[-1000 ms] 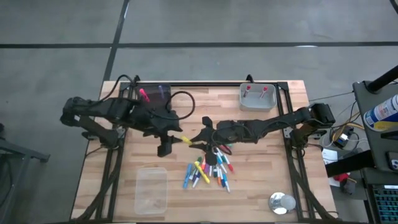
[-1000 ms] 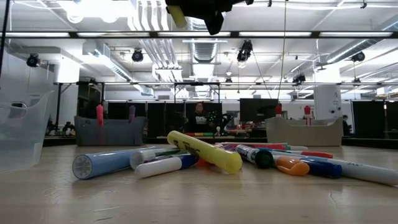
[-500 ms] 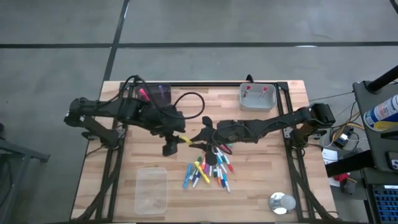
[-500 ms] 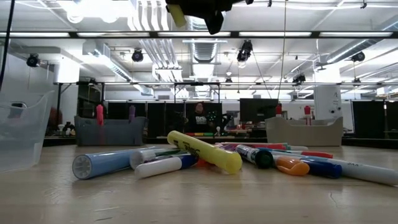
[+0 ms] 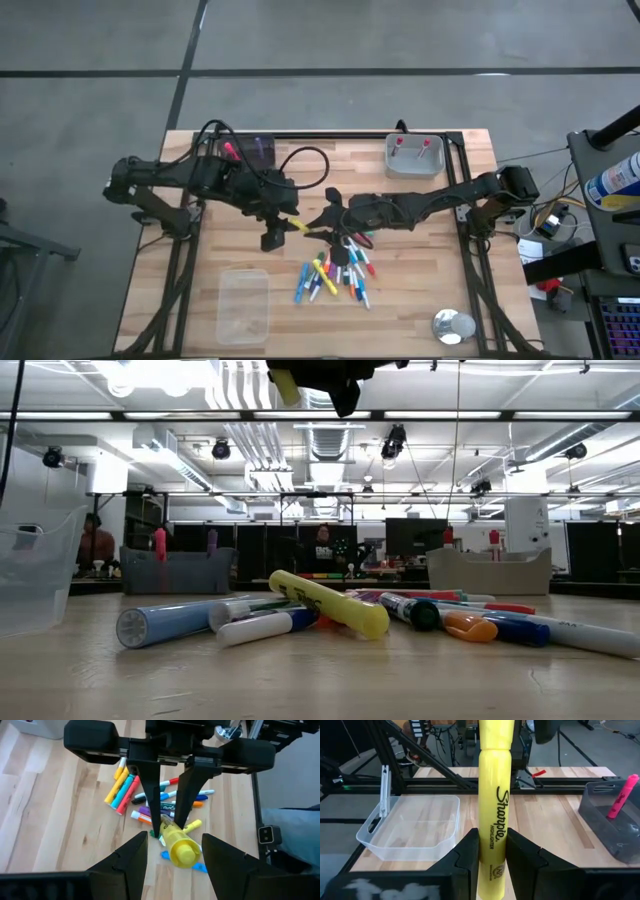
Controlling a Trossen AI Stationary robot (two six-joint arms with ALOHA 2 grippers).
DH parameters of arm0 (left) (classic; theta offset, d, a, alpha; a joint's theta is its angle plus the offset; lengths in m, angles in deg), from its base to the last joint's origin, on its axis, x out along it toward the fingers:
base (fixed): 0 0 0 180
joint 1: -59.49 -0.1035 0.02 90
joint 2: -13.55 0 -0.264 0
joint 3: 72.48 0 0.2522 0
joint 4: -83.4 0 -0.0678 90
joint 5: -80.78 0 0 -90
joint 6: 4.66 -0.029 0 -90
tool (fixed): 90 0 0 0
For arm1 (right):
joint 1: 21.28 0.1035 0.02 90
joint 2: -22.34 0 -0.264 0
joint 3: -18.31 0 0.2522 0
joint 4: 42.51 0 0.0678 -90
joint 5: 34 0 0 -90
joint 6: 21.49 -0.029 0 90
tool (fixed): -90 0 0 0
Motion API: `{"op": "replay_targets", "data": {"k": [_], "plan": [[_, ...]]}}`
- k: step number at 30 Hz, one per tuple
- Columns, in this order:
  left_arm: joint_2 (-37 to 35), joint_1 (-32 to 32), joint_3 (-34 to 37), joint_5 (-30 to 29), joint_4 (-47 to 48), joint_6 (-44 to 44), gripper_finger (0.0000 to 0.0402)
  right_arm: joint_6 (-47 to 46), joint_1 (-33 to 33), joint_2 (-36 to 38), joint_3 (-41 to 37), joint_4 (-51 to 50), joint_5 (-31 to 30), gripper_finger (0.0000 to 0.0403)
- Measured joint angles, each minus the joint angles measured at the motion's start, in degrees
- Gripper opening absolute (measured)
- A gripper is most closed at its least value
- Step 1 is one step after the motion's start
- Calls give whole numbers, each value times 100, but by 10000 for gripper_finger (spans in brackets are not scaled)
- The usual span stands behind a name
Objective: Pick & Place Markers
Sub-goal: Put the yellow highlighter pen into the black bin
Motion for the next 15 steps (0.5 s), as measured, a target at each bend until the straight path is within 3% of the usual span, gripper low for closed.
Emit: {"op": "replay_targets", "data": {"k": [15], "plan": [[0, 0, 7, 10, -10, -3, 130, -24, 0, -41, -28, 78, -4, 74]]}}
